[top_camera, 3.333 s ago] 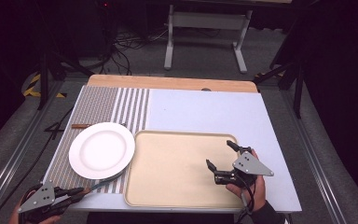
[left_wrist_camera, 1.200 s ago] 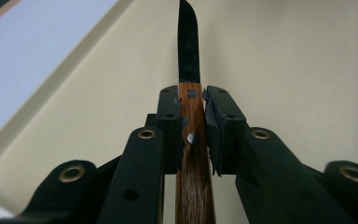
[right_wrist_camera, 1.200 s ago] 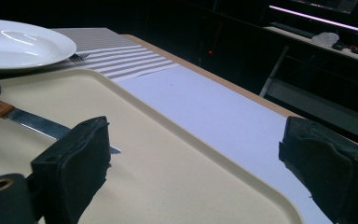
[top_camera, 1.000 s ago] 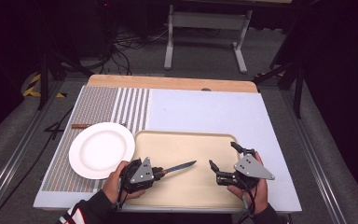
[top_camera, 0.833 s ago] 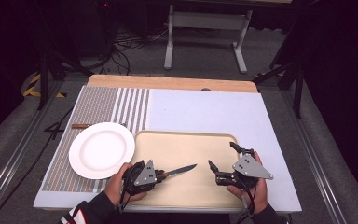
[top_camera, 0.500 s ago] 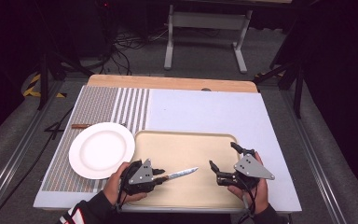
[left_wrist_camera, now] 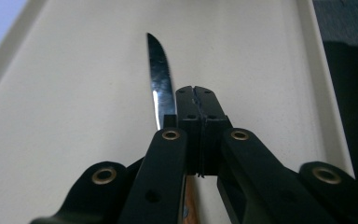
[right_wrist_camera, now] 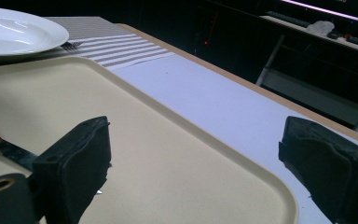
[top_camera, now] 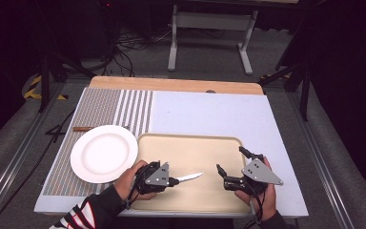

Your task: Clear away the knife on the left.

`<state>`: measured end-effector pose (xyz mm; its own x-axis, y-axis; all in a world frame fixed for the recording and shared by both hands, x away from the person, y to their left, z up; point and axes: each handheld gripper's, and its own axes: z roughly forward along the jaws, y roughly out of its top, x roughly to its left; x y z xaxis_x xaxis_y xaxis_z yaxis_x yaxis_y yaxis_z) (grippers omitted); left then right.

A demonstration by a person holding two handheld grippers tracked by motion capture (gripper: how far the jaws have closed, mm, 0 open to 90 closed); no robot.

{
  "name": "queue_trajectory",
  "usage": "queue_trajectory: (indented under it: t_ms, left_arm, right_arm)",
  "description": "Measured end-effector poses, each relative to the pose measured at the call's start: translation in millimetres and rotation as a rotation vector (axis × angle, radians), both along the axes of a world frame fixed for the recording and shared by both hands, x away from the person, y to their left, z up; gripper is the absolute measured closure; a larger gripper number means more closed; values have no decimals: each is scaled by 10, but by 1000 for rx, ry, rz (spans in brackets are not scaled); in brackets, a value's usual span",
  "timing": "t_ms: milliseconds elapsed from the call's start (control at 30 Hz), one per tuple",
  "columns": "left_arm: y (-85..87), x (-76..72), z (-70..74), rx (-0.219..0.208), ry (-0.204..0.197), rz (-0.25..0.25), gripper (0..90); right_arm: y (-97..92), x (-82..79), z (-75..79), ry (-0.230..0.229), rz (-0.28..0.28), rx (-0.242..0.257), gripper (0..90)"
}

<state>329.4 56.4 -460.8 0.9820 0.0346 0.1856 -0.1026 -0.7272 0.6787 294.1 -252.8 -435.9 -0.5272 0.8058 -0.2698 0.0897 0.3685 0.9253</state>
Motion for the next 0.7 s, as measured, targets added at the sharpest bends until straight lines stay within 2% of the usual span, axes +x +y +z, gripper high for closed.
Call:
queue_trajectory:
  t_ms: [67, 133, 200, 333, 433, 500, 700]
  left_arm:
    - [-62, -5, -34, 50, -9, -12, 900]
    - [-113, -19, -73, 105, -40, -20, 900]
    - [-119, -8, -82, 108, -42, -21, 900]
    - [-89, 35, -83, 110, -39, 12, 900]
    - [-59, 31, -81, 130, -80, 39, 900]
    - [-25, 24, -74, 146, -90, 53, 900]
    - [121, 27, -74, 150, -76, 96, 900]
  right_arm:
    - [-3, -4, -7, 3, -3, -5, 97]
    - [-6, -11, -13, 7, -1, -8, 97]
    - [-11, -12, -24, 8, -2, -12, 97]
    - [-20, -13, -37, 14, -5, -22, 97]
    - [-20, -28, -45, 16, -6, -36, 97]
    - [-18, -32, -44, 16, -4, -44, 96]
    - [-6, -27, -43, 19, 0, -53, 98]
